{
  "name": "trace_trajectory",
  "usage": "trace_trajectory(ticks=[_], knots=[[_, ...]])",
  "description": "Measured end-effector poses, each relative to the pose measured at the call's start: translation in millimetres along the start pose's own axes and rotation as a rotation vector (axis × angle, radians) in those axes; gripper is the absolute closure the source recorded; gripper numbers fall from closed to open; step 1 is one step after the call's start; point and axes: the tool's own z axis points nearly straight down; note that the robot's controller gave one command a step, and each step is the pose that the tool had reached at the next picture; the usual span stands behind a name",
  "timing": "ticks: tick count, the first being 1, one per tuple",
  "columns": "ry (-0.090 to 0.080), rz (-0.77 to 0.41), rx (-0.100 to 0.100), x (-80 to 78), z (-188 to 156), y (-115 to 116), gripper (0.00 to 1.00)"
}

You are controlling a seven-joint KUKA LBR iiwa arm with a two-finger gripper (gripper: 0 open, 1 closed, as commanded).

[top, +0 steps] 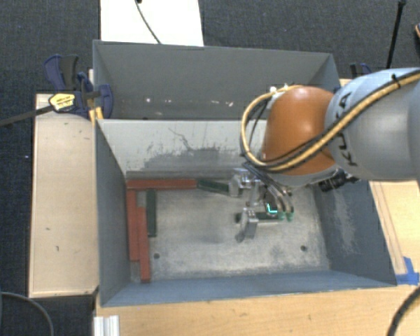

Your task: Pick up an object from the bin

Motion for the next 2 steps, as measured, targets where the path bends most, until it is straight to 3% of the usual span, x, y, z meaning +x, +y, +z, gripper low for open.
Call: trace_trajectory(ticks=[1,2], knots=[[-0.003,-0.106,0.003,-4.9,54,-51,0.0],[-0.011,-0.105,0.002,-22.5,59,-59,0.0]])
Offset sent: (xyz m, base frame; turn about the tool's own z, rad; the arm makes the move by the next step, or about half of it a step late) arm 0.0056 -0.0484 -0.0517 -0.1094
